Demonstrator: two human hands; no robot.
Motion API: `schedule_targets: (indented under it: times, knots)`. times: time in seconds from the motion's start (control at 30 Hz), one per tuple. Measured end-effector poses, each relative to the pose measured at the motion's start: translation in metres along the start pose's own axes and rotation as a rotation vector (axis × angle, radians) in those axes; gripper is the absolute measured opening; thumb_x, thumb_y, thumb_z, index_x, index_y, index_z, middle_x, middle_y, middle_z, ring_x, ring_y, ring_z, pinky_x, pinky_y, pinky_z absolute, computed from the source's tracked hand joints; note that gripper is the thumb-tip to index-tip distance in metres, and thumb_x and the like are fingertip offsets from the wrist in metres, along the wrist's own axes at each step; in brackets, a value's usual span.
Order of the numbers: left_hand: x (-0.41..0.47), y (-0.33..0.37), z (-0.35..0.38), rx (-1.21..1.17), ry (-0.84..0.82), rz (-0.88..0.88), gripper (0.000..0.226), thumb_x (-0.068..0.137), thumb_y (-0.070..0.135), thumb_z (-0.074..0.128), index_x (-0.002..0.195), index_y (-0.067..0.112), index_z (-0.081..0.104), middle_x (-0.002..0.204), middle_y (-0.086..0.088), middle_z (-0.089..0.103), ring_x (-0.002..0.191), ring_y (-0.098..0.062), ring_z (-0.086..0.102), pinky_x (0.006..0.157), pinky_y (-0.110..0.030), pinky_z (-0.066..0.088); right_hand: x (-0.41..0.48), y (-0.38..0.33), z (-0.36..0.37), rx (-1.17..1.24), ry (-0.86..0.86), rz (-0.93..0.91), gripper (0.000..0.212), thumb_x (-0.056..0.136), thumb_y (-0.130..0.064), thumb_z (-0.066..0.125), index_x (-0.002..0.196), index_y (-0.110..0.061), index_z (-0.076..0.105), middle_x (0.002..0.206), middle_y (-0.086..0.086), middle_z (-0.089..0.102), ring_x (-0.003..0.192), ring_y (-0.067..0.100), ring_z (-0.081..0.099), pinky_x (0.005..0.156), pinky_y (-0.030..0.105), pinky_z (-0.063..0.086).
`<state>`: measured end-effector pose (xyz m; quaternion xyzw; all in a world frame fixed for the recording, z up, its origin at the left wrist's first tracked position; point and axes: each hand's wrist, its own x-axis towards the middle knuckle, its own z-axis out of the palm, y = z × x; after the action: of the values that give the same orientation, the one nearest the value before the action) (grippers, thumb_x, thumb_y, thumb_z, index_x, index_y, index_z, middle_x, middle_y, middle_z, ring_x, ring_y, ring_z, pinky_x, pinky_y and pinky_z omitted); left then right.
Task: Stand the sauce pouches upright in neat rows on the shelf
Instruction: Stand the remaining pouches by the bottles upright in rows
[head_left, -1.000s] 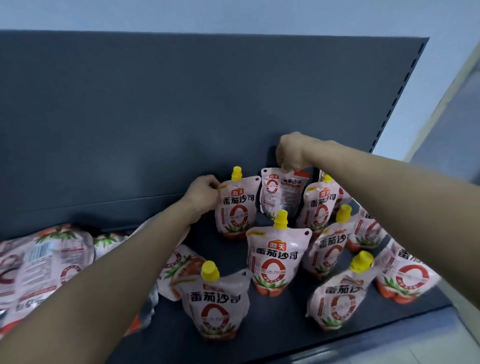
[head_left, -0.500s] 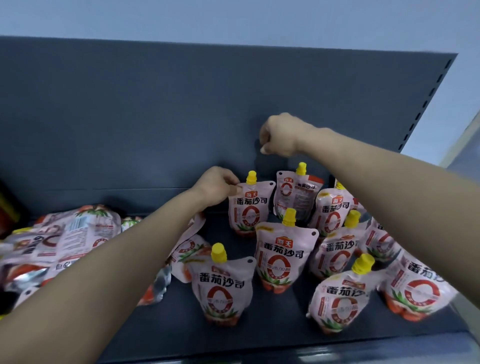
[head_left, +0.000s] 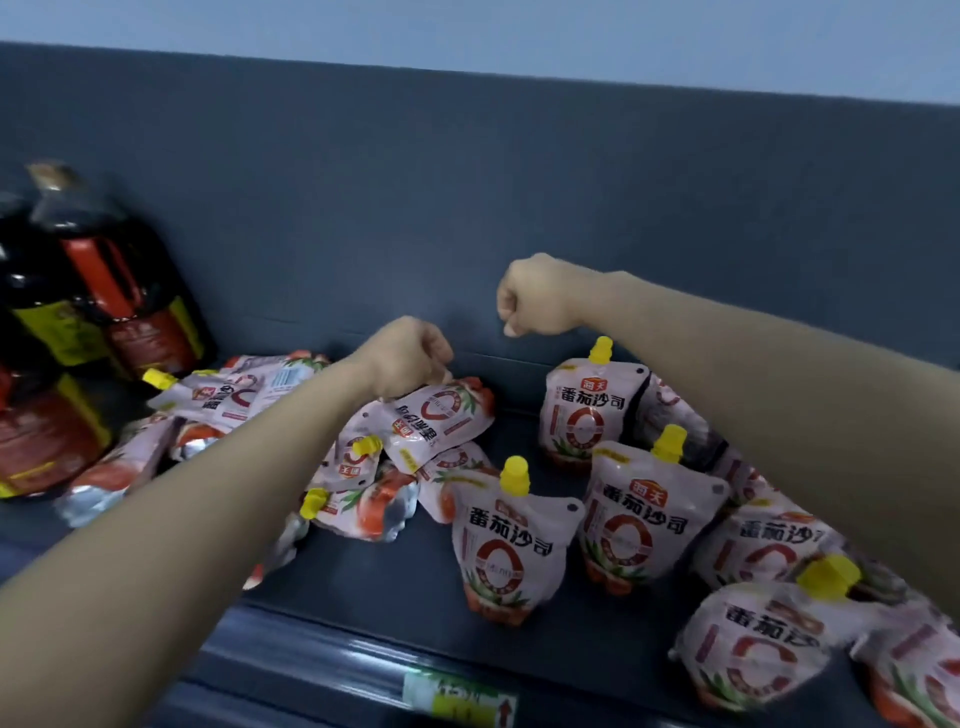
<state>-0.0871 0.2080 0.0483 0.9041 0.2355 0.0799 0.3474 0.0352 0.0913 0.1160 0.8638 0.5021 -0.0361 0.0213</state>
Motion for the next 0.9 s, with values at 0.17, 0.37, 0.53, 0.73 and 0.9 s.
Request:
schedule_targets:
  times: [0.17,0.37,0.53,0.73,0.9]
  knots:
    - [-0.025,-0.039,-0.015,0.042,0.081,-0.147,0.02,0.079,0.003,0.071,0.099,0.003,0.067,0.086,-0.005,0.064,0.081,-0.018,0.058,0.076,-0.024,0.044,0.036,-0.038,0.029,-0.121,-0.162,-0.121,0.027,0.087,-0.023,0.067,0.109,-0.007,0.069,0.116,0.01,0.067,0.11,0.029,0.061,0.096,0.039,0.051]
    - [-0.049,-0.064,-0.019,0.177,0.139,-0.235,0.02,0.078,0.003,0.067,0.098,0.004,0.068,0.091,-0.009,0.066,0.083,-0.022,0.058,0.071,-0.021,0.04,0.055,-0.072,0.061,-0.217,-0.293,-0.309,0.043,0.086,-0.018,0.066,0.128,-0.018,0.06,0.13,0.002,0.061,0.114,0.025,0.059,0.098,0.037,0.05]
    - [-0.067,-0.086,-0.017,0.181,0.15,-0.336,0.024,0.077,0.007,0.068,0.101,0.003,0.068,0.103,-0.011,0.069,0.093,-0.026,0.062,0.081,-0.029,0.048,0.07,-0.106,0.089,-0.177,-0.474,-0.474,0.067,0.083,-0.015,0.07,0.143,-0.027,0.044,0.148,0.001,0.044,0.129,0.026,0.05,0.106,0.039,0.044]
    - [-0.079,-0.099,-0.017,0.163,0.229,-0.398,0.022,0.08,0.006,0.067,0.102,0.007,0.067,0.096,-0.004,0.063,0.085,-0.017,0.054,0.072,-0.025,0.039,0.076,-0.125,0.102,-0.114,-0.442,-0.579,0.036,0.079,-0.013,0.073,0.114,-0.013,0.064,0.123,0.008,0.058,0.095,0.022,0.056,0.076,0.031,0.049]
    - [-0.083,-0.1,-0.014,0.16,0.273,-0.4,0.022,0.081,0.006,0.067,0.102,0.007,0.067,0.102,-0.007,0.066,0.086,-0.019,0.056,0.07,-0.026,0.041,0.078,-0.126,0.097,-0.144,-0.369,-0.605,0.019,0.082,-0.016,0.071,0.093,-0.009,0.058,0.092,0.006,0.053,0.071,0.017,0.047,0.055,0.026,0.037]
